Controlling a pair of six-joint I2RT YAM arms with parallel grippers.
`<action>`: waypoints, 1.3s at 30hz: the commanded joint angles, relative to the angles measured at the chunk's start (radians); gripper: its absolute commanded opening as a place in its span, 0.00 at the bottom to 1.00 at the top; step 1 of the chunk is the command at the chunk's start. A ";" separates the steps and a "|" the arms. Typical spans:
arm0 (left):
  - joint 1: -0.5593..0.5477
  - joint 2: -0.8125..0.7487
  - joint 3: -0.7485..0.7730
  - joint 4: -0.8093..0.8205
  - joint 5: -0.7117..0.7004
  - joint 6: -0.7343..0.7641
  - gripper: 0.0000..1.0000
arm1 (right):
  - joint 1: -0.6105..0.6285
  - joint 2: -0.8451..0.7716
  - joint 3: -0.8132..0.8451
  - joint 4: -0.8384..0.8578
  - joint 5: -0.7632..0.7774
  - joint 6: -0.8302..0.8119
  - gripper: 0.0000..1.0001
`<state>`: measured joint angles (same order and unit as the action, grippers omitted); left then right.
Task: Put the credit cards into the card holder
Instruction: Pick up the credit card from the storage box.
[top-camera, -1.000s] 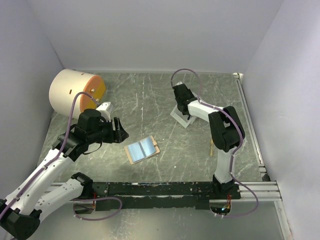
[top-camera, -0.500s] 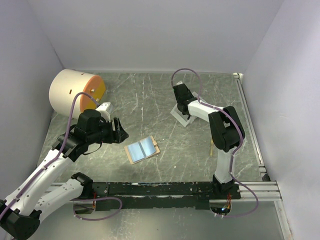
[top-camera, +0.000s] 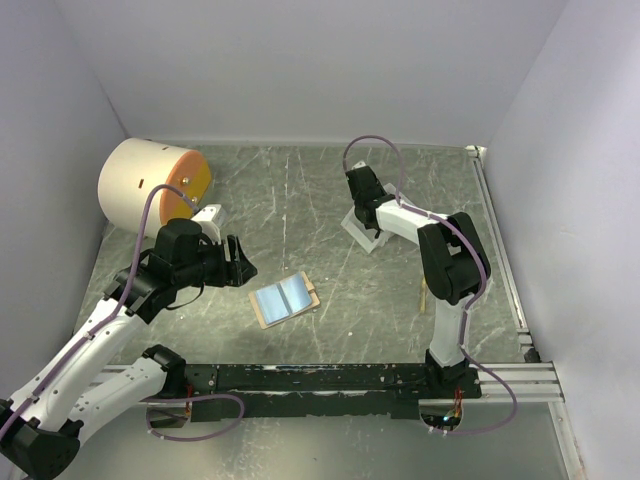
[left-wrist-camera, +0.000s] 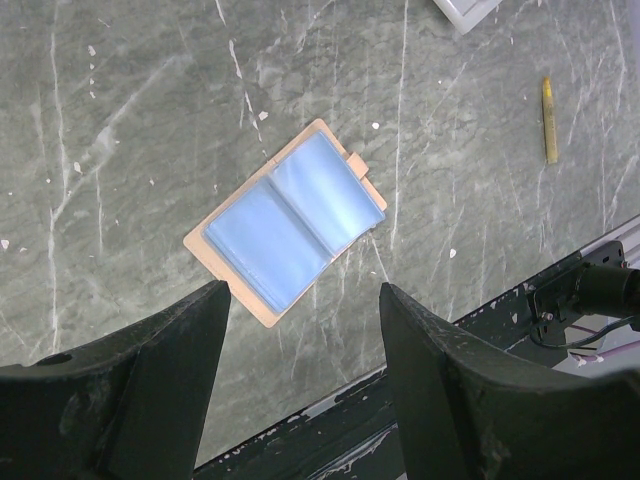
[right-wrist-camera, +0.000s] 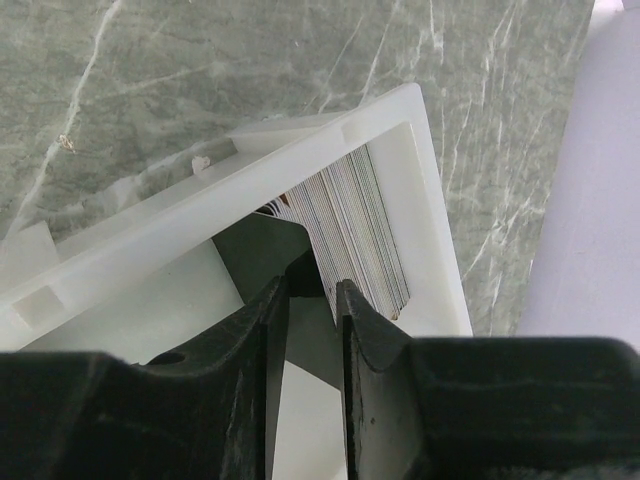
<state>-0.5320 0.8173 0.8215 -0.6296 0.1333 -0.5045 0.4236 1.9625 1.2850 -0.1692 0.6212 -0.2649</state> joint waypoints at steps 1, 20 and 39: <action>-0.005 -0.003 -0.008 0.010 -0.019 0.015 0.73 | -0.011 -0.038 0.030 0.015 0.031 0.007 0.24; -0.005 -0.006 -0.012 0.011 -0.020 0.011 0.73 | -0.011 -0.093 0.056 -0.053 -0.043 0.047 0.09; -0.005 0.051 -0.052 0.050 0.055 -0.073 0.43 | -0.006 -0.410 0.064 -0.288 -0.421 0.405 0.00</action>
<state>-0.5320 0.8623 0.8135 -0.6209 0.1364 -0.5323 0.4210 1.6646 1.3579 -0.4362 0.3344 0.0216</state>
